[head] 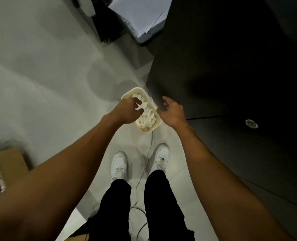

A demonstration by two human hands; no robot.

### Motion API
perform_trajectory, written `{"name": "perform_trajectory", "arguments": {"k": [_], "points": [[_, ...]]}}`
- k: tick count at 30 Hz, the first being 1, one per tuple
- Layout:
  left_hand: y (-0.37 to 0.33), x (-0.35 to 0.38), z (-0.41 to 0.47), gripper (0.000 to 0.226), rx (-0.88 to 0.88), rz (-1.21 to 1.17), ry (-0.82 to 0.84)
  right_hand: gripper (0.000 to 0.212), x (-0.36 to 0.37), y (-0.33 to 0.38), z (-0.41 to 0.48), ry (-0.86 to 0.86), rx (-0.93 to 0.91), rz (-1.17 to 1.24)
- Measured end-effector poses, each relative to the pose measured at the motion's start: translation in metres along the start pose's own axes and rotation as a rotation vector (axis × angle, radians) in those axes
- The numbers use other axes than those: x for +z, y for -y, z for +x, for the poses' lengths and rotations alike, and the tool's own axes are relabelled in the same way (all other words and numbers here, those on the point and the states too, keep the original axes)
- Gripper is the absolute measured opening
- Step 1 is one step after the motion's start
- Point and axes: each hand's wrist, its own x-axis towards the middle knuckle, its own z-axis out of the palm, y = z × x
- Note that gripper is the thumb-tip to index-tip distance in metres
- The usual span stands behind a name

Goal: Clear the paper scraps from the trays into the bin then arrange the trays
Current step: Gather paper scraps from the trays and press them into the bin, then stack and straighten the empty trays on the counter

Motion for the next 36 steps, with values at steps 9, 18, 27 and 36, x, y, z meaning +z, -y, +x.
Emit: {"name": "perform_trajectory", "arguments": {"k": [9,18,27,36], "points": [[-0.092,-0.097,-0.114,0.038,0.041,-0.183,-0.074,0.070,-0.073,0.073,-0.132,-0.115,-0.026,0.115],[-0.205,-0.162,-0.208,0.027,0.232,-0.234,-0.154,0.072,-0.162,0.124,-0.260,-0.315,-0.120,0.122],[-0.329,-0.189,-0.267,0.029,0.522,-0.208,-0.142,0.067,-0.260,0.129,-0.373,-0.594,-0.207,0.186],[-0.431,-0.173,-0.297,0.029,0.733,-0.121,-0.067,0.064,-0.331,0.100,-0.436,-0.831,-0.180,0.323]]}}
